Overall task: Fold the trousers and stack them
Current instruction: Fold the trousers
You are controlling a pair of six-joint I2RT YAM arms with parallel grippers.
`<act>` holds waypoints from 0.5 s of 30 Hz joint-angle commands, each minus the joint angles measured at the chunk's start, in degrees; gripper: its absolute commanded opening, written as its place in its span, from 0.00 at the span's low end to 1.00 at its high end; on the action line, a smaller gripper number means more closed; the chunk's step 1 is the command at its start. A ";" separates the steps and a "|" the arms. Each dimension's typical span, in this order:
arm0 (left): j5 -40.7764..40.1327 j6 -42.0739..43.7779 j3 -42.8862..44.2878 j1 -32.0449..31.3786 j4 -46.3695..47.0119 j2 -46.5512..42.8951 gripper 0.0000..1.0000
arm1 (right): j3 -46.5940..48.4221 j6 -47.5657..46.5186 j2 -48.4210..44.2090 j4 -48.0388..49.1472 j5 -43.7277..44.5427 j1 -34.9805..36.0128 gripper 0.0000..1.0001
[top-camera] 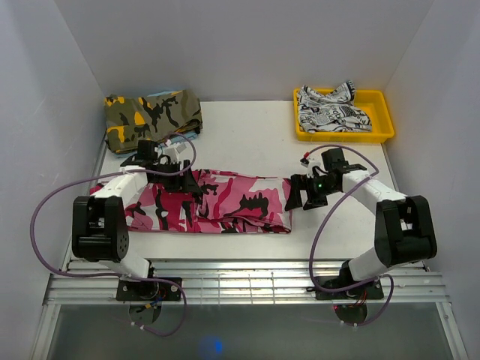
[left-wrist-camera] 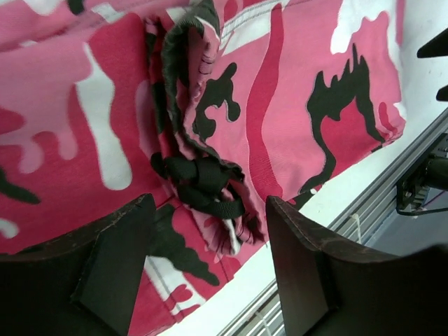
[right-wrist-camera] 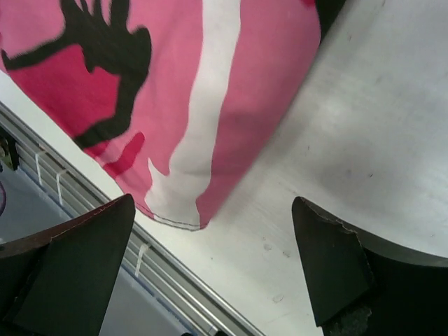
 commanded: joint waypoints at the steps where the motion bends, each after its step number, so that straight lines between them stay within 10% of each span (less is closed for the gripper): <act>1: -3.59 -4.75 1.68 -3.81 2.48 2.76 0.74 | -1.89 -1.72 1.36 -0.93 -4.16 -0.76 0.98; 15: -4.66 -6.16 3.97 -7.68 -1.64 9.63 0.37 | -0.57 -5.06 14.19 -4.78 -14.01 -2.34 0.94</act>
